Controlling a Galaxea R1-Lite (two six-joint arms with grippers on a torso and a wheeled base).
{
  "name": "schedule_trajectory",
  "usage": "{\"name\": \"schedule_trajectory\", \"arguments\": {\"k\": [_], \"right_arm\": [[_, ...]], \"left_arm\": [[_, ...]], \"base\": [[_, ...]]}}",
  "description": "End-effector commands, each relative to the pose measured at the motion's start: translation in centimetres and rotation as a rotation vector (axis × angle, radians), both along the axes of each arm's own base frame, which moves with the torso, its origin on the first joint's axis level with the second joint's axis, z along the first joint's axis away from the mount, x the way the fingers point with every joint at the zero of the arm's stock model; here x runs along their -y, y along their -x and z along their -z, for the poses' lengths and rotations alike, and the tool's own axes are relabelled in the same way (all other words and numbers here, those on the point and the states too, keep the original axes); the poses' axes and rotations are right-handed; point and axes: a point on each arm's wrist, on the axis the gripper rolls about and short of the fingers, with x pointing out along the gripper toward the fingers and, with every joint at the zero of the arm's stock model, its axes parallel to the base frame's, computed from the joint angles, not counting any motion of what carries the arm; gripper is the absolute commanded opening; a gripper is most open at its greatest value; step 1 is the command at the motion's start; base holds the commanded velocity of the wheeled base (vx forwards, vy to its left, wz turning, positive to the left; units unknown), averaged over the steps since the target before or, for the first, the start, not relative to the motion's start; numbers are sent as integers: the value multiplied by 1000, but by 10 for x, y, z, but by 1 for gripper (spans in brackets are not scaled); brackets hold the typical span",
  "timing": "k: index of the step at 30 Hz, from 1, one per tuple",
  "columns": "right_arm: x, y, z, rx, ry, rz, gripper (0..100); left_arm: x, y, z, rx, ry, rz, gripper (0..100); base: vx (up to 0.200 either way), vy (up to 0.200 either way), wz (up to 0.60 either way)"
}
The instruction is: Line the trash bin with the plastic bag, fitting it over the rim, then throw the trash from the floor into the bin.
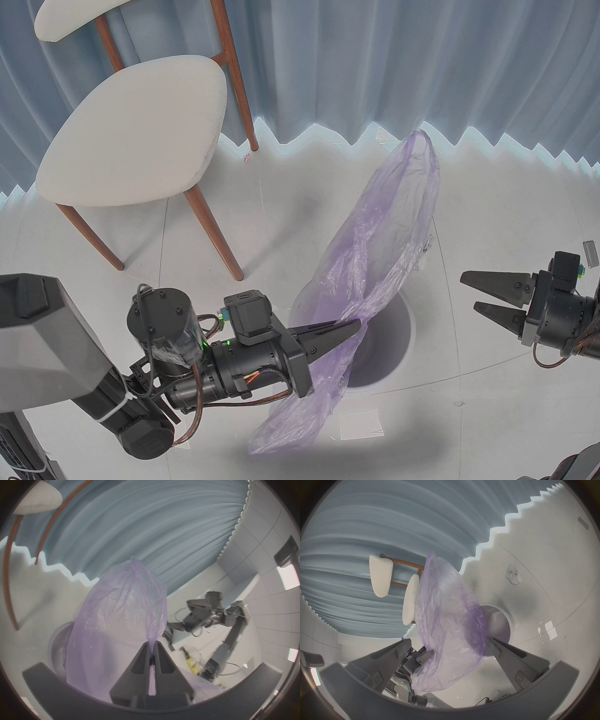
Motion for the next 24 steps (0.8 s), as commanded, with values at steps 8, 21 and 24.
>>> {"name": "schedule_trajectory", "arguments": {"k": [8, 21, 24], "right_arm": [[-27, -44, -9, -16, 8, -14, 100], [-49, -86, 0, 30, 50, 94, 100], [-47, -87, 0, 45, 43, 104, 100]], "left_arm": [[24, 8, 16, -11, -34, -37, 0], [24, 12, 15, -7, -34, -27, 0], [24, 12, 15, -1, -36, -27, 0]], "base": [[0, 0, 0], [0, 0, 0], [0, 0, 0]]}}
